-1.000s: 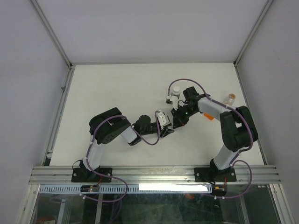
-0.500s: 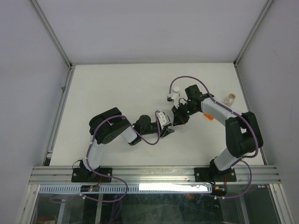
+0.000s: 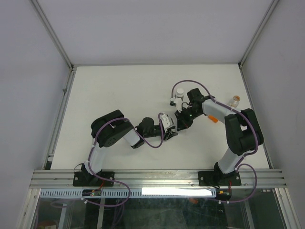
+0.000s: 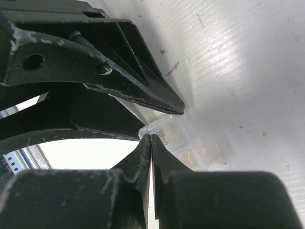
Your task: Sort the pills into containers
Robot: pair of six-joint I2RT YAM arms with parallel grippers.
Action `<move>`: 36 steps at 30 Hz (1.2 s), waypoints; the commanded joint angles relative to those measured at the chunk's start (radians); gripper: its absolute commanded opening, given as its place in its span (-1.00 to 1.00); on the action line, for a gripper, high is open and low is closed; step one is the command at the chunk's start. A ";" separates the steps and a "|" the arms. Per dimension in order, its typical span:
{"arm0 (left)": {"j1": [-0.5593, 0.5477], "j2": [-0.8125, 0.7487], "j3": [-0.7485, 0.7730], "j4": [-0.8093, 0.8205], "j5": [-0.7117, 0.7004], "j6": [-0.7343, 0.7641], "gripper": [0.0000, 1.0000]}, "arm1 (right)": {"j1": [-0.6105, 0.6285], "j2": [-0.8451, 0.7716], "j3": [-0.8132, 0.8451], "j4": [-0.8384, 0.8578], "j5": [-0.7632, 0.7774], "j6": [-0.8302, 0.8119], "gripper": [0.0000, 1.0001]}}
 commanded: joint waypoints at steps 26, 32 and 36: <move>0.012 -0.369 -0.101 -0.187 -0.018 -0.146 0.72 | -0.233 -0.227 0.027 -0.150 -0.302 -0.189 -0.71; 0.054 -0.529 -0.039 -0.421 0.012 -0.237 0.73 | -0.311 -0.303 0.028 -0.178 -0.360 -0.223 -0.58; 0.100 -0.625 -0.023 -0.480 0.041 -0.281 0.74 | -0.380 -0.356 0.037 -0.196 -0.417 -0.228 -0.49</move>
